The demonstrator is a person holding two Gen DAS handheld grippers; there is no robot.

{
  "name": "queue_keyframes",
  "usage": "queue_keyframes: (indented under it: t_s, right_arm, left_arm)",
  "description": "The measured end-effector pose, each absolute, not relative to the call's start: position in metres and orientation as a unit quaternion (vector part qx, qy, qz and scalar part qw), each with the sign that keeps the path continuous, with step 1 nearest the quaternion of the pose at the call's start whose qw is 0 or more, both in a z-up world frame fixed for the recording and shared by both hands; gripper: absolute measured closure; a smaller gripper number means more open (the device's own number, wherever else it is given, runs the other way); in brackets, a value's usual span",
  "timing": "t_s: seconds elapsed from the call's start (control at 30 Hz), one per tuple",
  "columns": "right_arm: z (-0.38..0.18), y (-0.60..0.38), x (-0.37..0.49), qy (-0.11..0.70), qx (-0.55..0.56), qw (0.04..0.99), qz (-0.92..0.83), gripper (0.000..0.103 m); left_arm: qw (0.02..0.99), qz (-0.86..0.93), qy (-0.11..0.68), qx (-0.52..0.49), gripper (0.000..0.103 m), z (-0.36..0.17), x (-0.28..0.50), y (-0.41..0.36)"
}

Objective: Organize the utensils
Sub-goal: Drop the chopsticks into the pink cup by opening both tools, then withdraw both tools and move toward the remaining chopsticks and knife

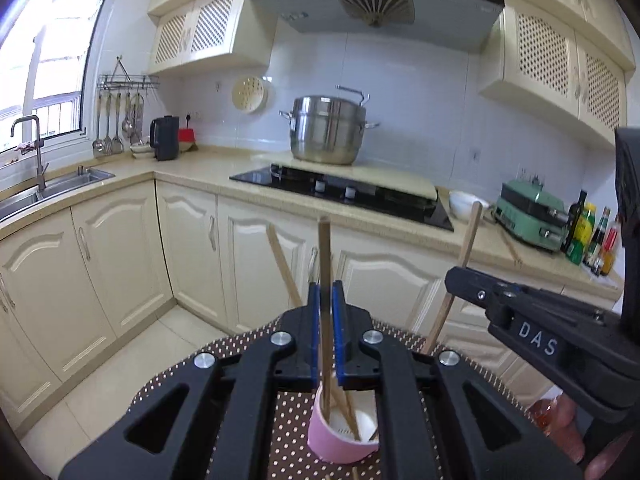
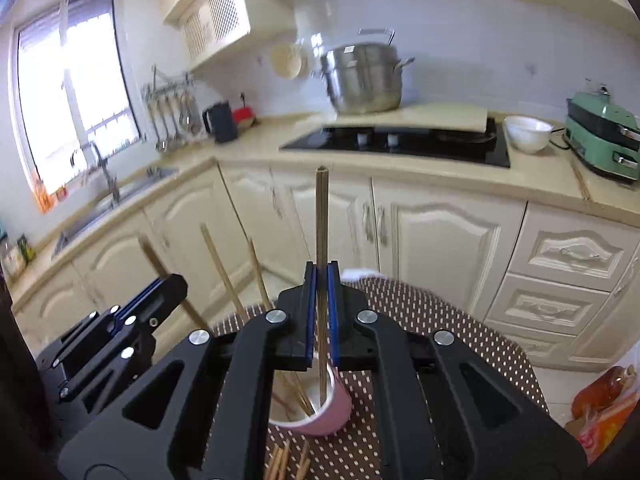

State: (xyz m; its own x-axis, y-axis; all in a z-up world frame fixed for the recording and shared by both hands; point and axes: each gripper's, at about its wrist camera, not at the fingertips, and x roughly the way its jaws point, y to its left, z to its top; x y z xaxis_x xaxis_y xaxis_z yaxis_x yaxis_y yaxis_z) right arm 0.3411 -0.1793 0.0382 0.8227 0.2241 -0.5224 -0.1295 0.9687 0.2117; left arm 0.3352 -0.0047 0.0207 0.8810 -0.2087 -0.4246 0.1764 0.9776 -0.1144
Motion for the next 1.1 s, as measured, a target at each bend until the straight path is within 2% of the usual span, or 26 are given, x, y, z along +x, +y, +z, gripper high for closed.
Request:
queue_keyframes:
  t_s: [0.03, 0.07, 0.1, 0.17, 0.23, 0.27, 0.3, 0.33, 0.37, 0.9, 1.1]
  right_arm:
    - [0.034, -0.178, 0.342, 0.290, 0.082, 0.948, 0.098, 0.096]
    - [0.031, -0.178, 0.341, 0.295, 0.080, 0.947, 0.100, 0.096]
    - [0.030, -0.179, 0.339, 0.295, 0.077, 0.947, 0.098, 0.096]
    - [0.030, -0.181, 0.336, 0.294, 0.073, 0.949, 0.091, 0.095]
    - [0.029, -0.187, 0.332, 0.297, 0.081, 0.948, 0.085, 0.090]
    - [0.028, -0.190, 0.329, 0.300, 0.087, 0.947, 0.082, 0.079]
    - [0.027, -0.191, 0.326, 0.298, 0.088, 0.947, 0.078, 0.063]
    - [0.027, -0.192, 0.322, 0.293, 0.087, 0.949, 0.073, 0.054]
    - [0.027, -0.193, 0.319, 0.290, 0.085, 0.951, 0.069, 0.050]
    - [0.029, -0.199, 0.277, 0.305, 0.089, 0.946, 0.064, 0.049]
    - [0.031, -0.201, 0.257, 0.307, 0.091, 0.945, 0.065, 0.047]
  left_arm:
    - [0.968, -0.102, 0.229, -0.033, 0.086, 0.016, 0.334, -0.005]
    - [0.967, -0.104, 0.232, -0.032, 0.070, 0.012, 0.333, -0.005]
    - [0.966, -0.104, 0.233, -0.030, 0.065, 0.009, 0.332, -0.003]
    - [0.968, -0.092, 0.234, -0.020, 0.065, 0.004, 0.326, -0.001]
    - [0.968, -0.090, 0.235, -0.016, 0.065, 0.003, 0.322, 0.002]
    - [0.967, -0.091, 0.238, -0.017, 0.065, 0.002, 0.319, 0.004]
    - [0.967, -0.091, 0.238, -0.021, 0.065, 0.002, 0.317, 0.007]
    - [0.967, -0.090, 0.236, -0.025, 0.065, 0.002, 0.314, 0.009]
    - [0.968, -0.087, 0.235, -0.028, 0.065, 0.003, 0.312, 0.011]
    - [0.972, -0.078, 0.222, -0.016, 0.065, 0.021, 0.269, 0.014]
    - [0.972, -0.079, 0.220, -0.010, 0.060, 0.024, 0.250, 0.016]
